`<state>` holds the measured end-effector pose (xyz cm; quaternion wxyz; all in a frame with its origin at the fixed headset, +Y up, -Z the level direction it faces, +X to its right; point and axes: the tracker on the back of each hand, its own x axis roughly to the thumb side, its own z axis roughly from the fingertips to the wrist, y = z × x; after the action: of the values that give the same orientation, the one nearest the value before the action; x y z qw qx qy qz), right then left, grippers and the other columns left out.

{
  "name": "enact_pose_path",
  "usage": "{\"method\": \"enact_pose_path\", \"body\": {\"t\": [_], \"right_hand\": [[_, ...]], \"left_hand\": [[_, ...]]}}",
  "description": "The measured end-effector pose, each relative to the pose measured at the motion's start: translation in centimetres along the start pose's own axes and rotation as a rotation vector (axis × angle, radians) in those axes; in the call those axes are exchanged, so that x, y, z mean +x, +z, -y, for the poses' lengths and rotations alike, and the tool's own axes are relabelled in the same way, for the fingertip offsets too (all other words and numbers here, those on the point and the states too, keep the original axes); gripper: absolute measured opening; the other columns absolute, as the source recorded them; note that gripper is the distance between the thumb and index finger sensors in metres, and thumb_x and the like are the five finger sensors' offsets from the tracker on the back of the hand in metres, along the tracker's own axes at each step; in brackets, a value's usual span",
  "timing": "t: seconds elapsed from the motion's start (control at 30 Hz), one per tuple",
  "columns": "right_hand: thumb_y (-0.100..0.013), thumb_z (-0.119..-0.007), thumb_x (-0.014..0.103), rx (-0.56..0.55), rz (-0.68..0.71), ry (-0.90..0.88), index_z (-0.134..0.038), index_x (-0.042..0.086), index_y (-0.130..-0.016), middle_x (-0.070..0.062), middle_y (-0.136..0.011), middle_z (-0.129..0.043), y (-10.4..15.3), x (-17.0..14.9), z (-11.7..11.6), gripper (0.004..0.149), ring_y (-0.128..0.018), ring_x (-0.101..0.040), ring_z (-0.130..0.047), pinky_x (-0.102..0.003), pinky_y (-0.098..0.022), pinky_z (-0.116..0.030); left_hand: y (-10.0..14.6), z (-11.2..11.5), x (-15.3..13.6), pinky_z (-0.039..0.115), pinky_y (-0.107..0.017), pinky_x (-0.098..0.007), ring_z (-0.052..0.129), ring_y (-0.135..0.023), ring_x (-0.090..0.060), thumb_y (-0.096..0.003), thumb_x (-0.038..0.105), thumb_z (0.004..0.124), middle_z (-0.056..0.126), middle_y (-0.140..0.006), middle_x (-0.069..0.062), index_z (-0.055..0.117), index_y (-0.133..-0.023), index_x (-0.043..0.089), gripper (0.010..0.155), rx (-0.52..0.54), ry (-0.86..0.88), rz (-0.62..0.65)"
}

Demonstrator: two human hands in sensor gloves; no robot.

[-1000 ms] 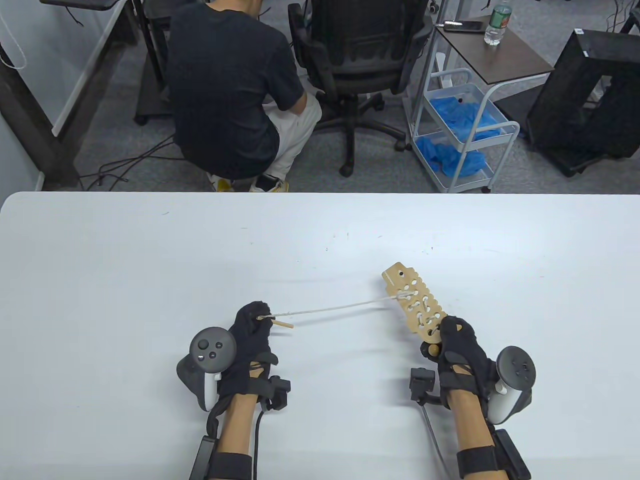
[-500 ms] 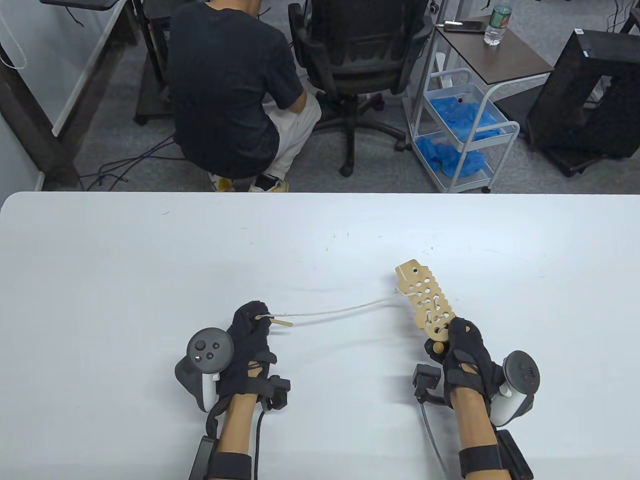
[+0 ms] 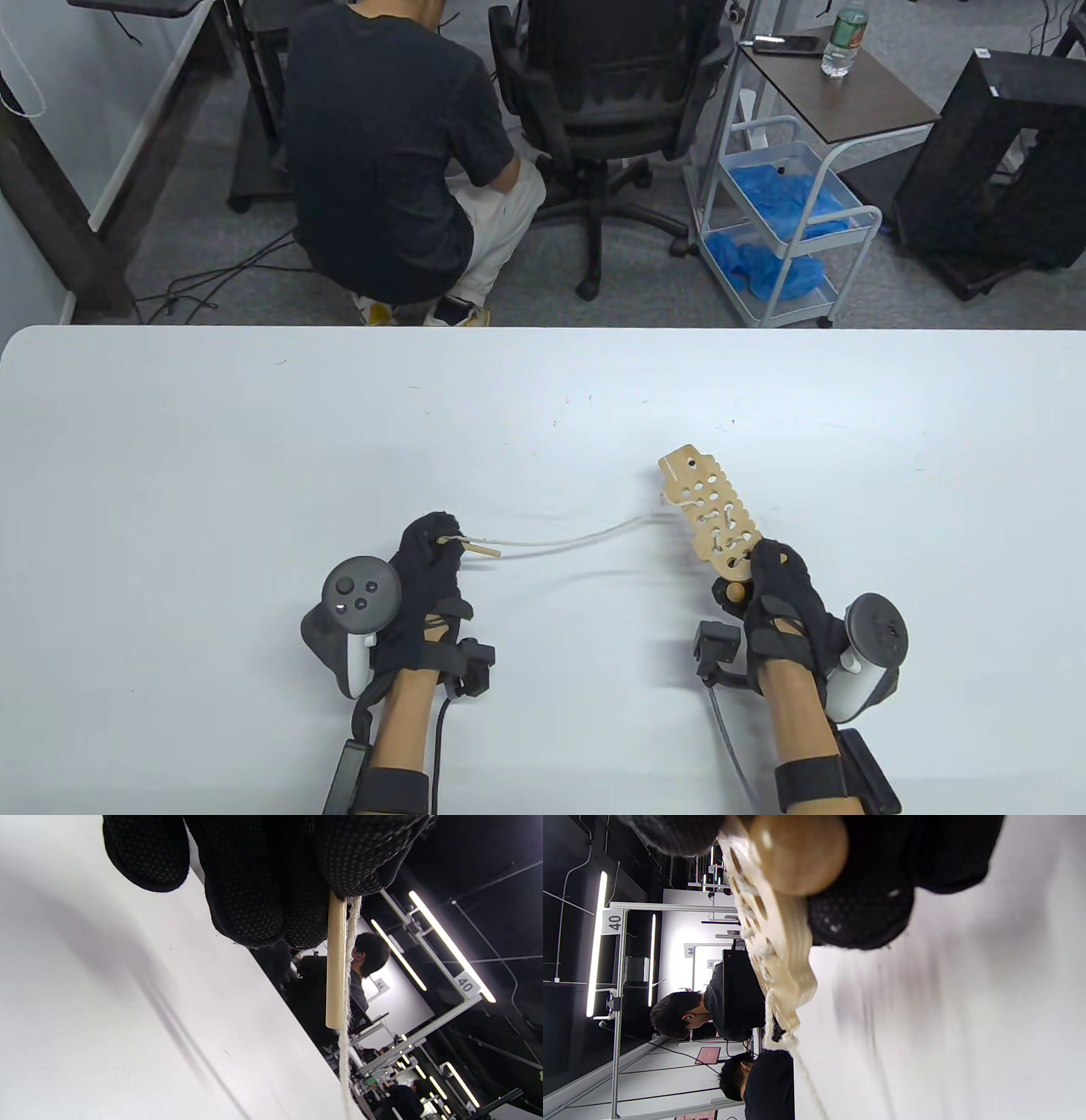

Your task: Remove rope from all holes on crocodile lacing toy

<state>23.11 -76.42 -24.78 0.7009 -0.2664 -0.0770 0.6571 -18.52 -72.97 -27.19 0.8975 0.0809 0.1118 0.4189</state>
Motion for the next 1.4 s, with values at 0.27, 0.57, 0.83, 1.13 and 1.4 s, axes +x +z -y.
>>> {"method": "enact_pose_path", "body": {"t": [0.27, 0.57, 0.83, 1.13, 1.4], "right_hand": [[-0.044, -0.075, 0.037, 0.094, 0.052, 0.070, -0.073, 0.005, -0.083, -0.024, -0.065, -0.093, 1.0, 0.2, -2.0, 0.050, -0.039, -0.034, -0.099, -0.059, -0.042, -0.078], [-0.044, -0.076, 0.036, 0.225, 0.161, 0.178, -0.075, 0.005, -0.081, -0.024, -0.063, -0.095, 2.2, 0.1, -4.4, 0.049, -0.036, -0.034, -0.100, -0.059, -0.041, -0.078], [-0.043, -0.076, 0.036, 0.320, 0.206, 0.204, -0.076, 0.005, -0.081, -0.024, -0.062, -0.095, 3.1, -0.4, -5.9, 0.049, -0.036, -0.034, -0.100, -0.059, -0.040, -0.078], [-0.043, -0.076, 0.036, 0.367, 0.250, 0.224, -0.076, 0.005, -0.081, -0.024, -0.062, -0.095, 4.0, -0.3, -6.7, 0.049, -0.036, -0.034, -0.100, -0.059, -0.040, -0.078], [-0.043, -0.076, 0.036, 0.378, 0.256, 0.223, -0.076, 0.005, -0.081, -0.024, -0.062, -0.095, 4.1, -0.3, -6.8, 0.049, -0.036, -0.034, -0.100, -0.059, -0.040, -0.078]], "left_hand": [[0.4, 0.8, 1.6, 0.080, -0.060, -0.051, 0.101, -0.065, -0.013, -0.0468, 0.033, 0.084, 0.100, -0.080, 0.008, 0.075, -0.093, 0.038, 0.048, -0.006, -0.114, 0.096], [1.5, 1.6, 3.7, 0.081, -0.060, -0.051, 0.102, -0.064, -0.013, -0.0477, 0.041, 0.081, 0.102, -0.077, 0.009, 0.077, -0.092, 0.040, 0.044, -0.035, -0.108, 0.212], [2.4, 2.3, 5.2, 0.081, -0.059, -0.051, 0.102, -0.062, -0.013, -0.0460, 0.037, 0.085, 0.103, -0.074, 0.009, 0.080, -0.089, 0.041, 0.044, -0.065, -0.124, 0.298], [3.2, 2.6, 6.2, 0.081, -0.060, -0.051, 0.102, -0.063, -0.013, -0.0463, 0.038, 0.085, 0.103, -0.075, 0.009, 0.081, -0.089, 0.041, 0.043, 0.002, -0.308, 0.355], [3.6, 2.5, 6.7, 0.081, -0.059, -0.051, 0.102, -0.063, -0.012, -0.0464, 0.038, 0.085, 0.103, -0.074, 0.010, 0.082, -0.089, 0.040, 0.043, 0.054, -0.391, 0.369]]}}
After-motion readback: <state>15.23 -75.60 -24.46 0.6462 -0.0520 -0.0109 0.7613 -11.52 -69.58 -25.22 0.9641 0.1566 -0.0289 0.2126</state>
